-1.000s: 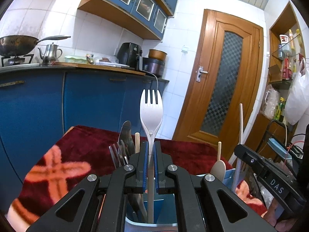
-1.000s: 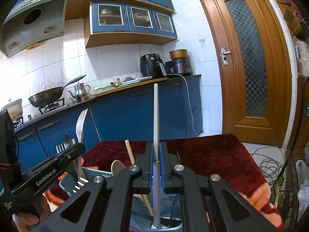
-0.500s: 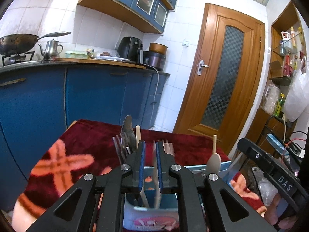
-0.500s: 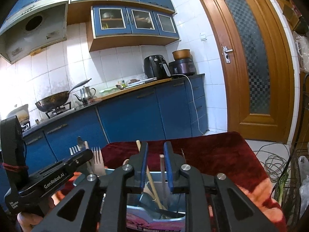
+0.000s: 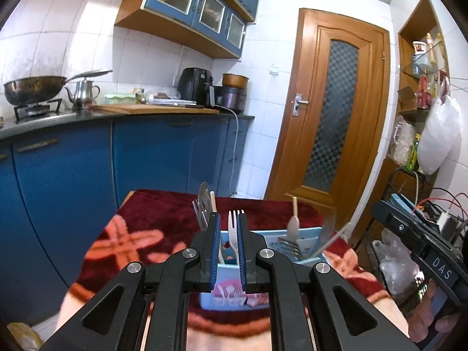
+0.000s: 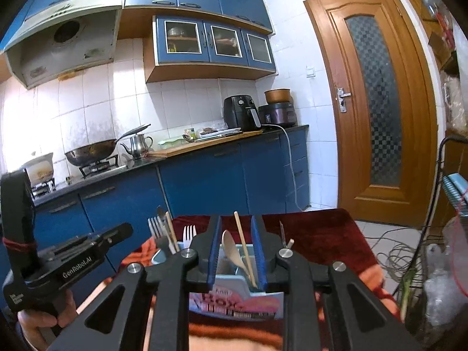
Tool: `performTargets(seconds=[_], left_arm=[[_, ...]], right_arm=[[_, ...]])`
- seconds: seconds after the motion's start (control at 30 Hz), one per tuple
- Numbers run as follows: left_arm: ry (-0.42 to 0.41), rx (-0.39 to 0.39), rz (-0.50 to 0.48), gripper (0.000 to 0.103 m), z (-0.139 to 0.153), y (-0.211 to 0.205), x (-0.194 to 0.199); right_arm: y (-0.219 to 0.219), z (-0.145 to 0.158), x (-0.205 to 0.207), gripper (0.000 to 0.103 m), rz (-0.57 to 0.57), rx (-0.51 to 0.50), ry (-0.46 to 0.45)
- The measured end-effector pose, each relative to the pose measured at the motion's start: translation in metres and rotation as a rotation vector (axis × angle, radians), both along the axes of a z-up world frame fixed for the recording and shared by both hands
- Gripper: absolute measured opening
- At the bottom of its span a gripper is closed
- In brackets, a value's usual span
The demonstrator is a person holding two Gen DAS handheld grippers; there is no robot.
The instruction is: Organize utensils
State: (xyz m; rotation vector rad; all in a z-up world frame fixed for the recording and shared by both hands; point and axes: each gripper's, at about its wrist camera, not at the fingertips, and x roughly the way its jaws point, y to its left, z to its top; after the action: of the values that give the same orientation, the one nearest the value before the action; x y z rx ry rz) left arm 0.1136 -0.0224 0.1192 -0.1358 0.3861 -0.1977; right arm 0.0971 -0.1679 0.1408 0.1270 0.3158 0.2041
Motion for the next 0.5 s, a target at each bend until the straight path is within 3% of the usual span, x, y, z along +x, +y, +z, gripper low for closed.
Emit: performTargets(seconds=[0.37,0.43,0.5], left_arm=[[0.001,0.043,-0.001,0.013,0.012,0.000,-0.062],[0.003,0.048,0.003,0.025,0.009,0.001,-0.071],[0.004,0.060,0.016,0.043,0.004,0.002,-0.080]], right_arm=[[0.015,0.005,-0.065,0.032,0.006,-0.038,0.013],[0.016,0.002,-0.072,0.034,0.006,-0.038,0.016],[0.016,-0.003,-0.081,0.040,0.001,-0.035,0.019]])
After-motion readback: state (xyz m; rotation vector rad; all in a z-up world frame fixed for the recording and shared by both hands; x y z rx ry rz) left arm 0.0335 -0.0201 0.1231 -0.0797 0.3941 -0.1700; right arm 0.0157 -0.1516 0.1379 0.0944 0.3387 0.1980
